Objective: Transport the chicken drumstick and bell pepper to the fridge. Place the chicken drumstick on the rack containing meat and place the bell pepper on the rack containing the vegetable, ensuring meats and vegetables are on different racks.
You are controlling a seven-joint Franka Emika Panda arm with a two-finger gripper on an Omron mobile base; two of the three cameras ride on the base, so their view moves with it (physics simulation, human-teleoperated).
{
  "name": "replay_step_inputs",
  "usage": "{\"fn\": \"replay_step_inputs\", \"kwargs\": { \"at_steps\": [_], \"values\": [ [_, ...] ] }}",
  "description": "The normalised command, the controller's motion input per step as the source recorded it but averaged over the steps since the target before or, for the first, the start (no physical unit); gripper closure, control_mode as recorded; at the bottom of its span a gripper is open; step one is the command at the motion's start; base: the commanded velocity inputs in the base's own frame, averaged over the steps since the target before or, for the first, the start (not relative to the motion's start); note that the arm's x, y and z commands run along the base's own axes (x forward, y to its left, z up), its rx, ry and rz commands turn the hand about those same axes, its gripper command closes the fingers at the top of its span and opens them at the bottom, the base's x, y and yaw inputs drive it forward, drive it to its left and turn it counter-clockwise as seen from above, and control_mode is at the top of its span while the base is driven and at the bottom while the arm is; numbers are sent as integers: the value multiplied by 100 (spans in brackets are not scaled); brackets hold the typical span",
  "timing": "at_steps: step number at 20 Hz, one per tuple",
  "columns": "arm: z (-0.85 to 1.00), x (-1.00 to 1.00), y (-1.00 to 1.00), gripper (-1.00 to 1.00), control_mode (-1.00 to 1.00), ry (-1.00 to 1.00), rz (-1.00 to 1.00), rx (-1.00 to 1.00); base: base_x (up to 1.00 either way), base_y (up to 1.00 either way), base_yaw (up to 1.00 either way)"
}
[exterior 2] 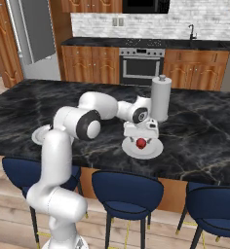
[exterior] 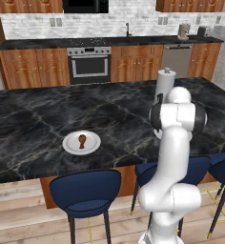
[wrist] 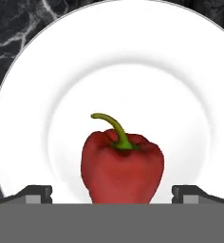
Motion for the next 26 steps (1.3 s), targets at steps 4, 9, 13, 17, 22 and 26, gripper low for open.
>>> {"fn": "replay_step_inputs", "kwargs": {
  "at_steps": [4,9,13,17,22,26],
  "values": [
    [-11,22,-7,-100,-100,0,0,0,0,0,0],
    [-3,-9,0,-100,-100,2,0,0,0,0,0],
    [0,-43,0,-100,-100,1,-1,0,0,0,0],
    [-5,-7,0,-100,-100,3,-1,0,0,0,0],
    [-11,0,0,-100,-100,0,0,0,0,0,0],
    [-7,2,0,-100,-100,0,0,0,0,0,0]
  ]
}}
